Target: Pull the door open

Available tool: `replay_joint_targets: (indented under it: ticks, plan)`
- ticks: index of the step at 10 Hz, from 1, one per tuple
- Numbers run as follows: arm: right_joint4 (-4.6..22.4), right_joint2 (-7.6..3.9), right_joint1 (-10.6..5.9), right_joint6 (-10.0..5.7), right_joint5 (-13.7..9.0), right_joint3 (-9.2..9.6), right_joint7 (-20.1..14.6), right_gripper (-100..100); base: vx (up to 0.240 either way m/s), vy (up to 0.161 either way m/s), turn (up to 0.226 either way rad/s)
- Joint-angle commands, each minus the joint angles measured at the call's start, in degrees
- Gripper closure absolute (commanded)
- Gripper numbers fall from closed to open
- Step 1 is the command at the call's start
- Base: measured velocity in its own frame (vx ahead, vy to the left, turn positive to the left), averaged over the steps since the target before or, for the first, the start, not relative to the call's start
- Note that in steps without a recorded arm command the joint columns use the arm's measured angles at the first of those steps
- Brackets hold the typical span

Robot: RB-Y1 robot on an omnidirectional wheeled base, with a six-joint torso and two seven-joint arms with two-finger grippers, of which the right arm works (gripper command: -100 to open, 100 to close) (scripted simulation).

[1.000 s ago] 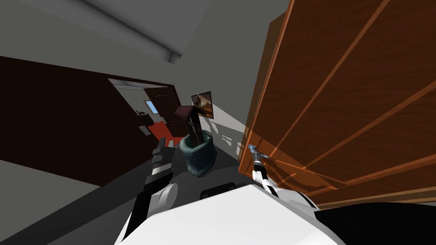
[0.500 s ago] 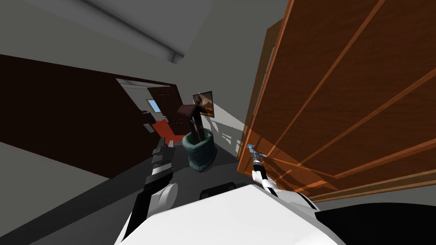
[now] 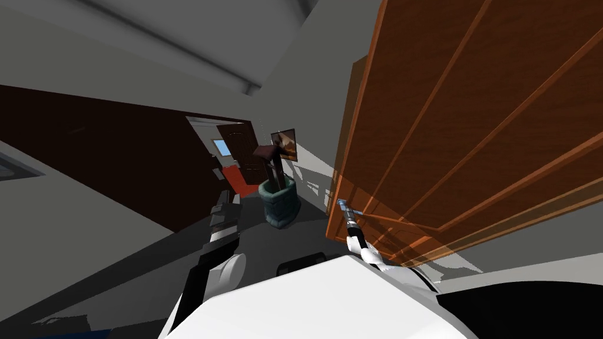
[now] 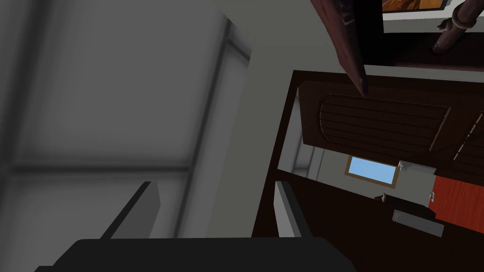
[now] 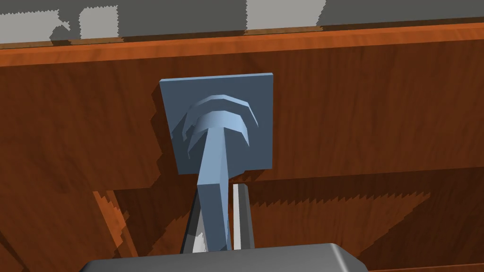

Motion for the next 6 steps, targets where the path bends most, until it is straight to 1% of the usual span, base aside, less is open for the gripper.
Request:
replay_joint_targets:
  ticks: [1, 2, 3, 4, 6]
  plan:
    - [2.9, -0.57, -1.65, -1.56, 0.5, 0.72, -0.9, 100, -0.176, -0.002, 0.034]
    - [2.9, -0.57, -1.65, -1.56, 0.5, 0.72, -0.9, 100, -0.082, -0.003, 0.01]
    - [2.1, -0.31, -1.01, -0.78, 0.5, 0.69, -0.7, 100, -0.024, -0.001, 0.001]
    - [2.1, -0.49, -0.81, -1.02, 0.9, 1.39, -1.5, 100, -0.128, -0.03, 0.066]
    - [2.0, -0.75, -0.65, -1.23, 1.4, 2.1, -2.2, 100, -0.183, -0.006, 0.077]
